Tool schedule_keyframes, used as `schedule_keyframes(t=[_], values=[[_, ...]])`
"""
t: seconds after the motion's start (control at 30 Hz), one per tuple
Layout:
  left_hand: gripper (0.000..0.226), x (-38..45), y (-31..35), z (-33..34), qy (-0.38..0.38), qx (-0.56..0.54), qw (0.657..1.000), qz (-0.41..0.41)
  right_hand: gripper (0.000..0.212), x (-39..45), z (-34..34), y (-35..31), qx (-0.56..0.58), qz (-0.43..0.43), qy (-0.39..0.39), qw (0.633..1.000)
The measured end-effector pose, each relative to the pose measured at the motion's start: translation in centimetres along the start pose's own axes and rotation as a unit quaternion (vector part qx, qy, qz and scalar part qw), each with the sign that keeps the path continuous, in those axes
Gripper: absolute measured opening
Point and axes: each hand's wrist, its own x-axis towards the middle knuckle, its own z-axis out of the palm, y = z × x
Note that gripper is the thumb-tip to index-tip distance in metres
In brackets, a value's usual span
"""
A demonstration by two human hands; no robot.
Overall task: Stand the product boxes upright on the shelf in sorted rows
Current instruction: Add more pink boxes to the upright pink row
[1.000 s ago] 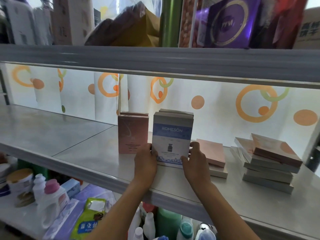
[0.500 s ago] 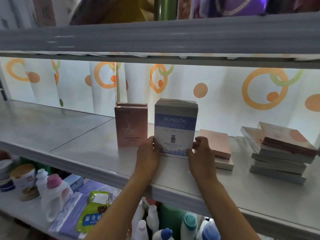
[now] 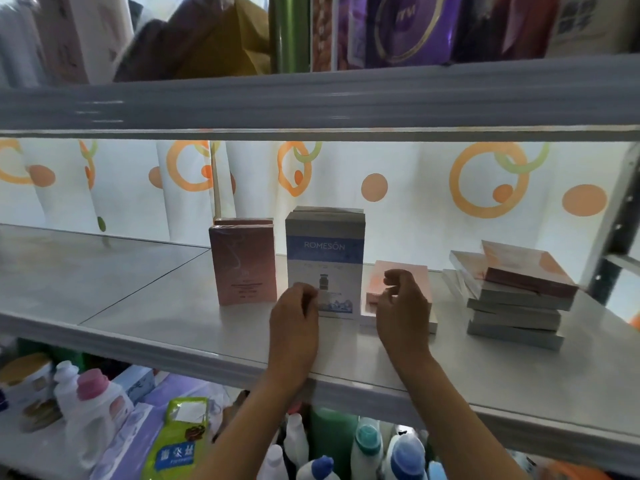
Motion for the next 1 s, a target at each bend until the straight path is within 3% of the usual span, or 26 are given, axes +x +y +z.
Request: schedule_keyframes(t=[0.1,0.23,0.4,0.57,0.87,1.0], values=[[0.009,0.2,2.7,1.7,-0.025,-0.030,0.998,0.048,0.017,1.4,-2.7,1.7,-0.083,-0.032,0.031,0.996],[0.010,0.8,5.3,5.5,-0.087,-0.019,0.993,0.076,0.022,2.4,-5.3,4.0,-0.164,-0.028,-0.003,0.986],[0.027,1.1,5.8,9.7,-0.157,0.060,0.975,0.144,0.031,2.5,-5.2,5.2,-0.126,0.085,-0.116,0.981],[0.039,1.1,4.7,11.6,-0.168,0.156,0.961,0.152,0.039,4.0,-4.5,6.7,-0.073,0.154,-0.123,0.978],[0.022,0.4,4.4,10.7,-0.156,0.057,0.974,0.152,0.036,3.4,-5.2,7.0,-0.044,0.132,-0.112,0.984],[0.018,0.0,4.6,10.1,-0.162,0.030,0.972,0.166,0.023,1.9,-6.7,6.2,-0.012,0.110,-0.096,0.989]])
